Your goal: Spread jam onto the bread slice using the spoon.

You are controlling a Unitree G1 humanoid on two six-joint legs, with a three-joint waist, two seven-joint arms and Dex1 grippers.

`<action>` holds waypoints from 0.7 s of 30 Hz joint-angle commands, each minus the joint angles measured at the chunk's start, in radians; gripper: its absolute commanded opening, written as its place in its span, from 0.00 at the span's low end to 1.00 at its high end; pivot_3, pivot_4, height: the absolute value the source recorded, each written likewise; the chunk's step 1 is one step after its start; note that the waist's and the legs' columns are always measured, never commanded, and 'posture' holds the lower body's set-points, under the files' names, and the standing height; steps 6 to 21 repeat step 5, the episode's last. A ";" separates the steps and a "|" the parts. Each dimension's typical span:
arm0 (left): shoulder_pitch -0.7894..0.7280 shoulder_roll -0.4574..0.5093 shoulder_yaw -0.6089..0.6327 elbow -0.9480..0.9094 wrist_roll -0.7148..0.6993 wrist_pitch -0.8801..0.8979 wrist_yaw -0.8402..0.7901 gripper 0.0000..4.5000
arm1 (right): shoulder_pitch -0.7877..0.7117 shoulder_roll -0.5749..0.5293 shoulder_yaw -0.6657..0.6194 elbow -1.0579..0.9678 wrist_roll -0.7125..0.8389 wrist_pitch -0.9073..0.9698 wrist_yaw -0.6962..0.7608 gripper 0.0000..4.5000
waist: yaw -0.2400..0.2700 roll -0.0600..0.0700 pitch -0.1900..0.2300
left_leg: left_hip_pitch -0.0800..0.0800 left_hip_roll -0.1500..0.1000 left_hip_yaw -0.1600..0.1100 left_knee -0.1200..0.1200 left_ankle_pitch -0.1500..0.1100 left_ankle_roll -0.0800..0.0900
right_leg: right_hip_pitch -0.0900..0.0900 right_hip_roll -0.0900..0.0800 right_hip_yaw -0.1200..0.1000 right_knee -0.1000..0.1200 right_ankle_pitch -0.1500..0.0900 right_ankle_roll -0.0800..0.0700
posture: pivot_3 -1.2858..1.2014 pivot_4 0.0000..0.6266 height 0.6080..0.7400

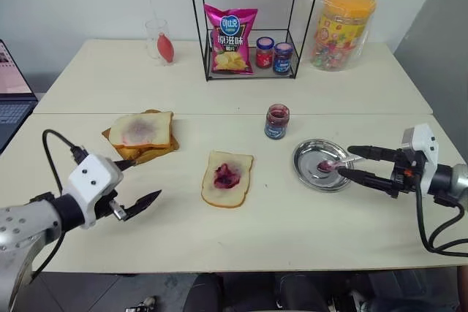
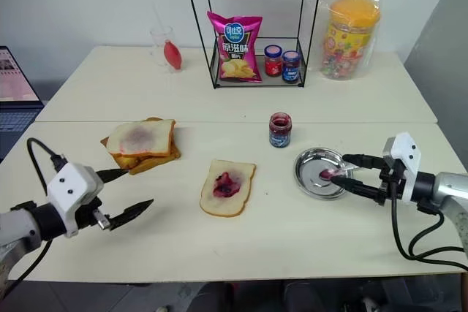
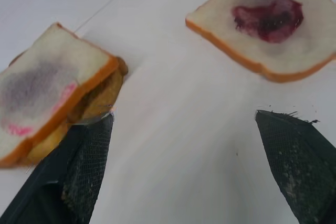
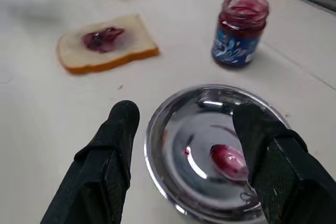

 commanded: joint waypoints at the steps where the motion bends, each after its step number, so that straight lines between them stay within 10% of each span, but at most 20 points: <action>1: 0.042 -0.001 0.093 -0.065 -0.079 0.043 -0.045 1.00 | 0.023 -0.063 -0.020 0.002 -0.019 -0.048 0.119 0.70 | 0.000 0.000 0.000 | 0.000 0.000 0.000 0.001 0.000 0.000 | 0.000 0.000 0.000 0.001 0.000 0.001 | 0.52 0.24 1.00; 21: 0.062 0.002 0.127 -0.082 -0.145 0.063 -0.081 1.00 | -0.030 -0.083 0.002 0.054 -0.048 -0.086 0.162 0.70 | 0.000 0.000 0.000 | 0.002 0.000 0.001 0.002 0.000 0.000 | 0.001 0.001 0.000 0.001 0.000 0.001 | 0.52 0.24 1.00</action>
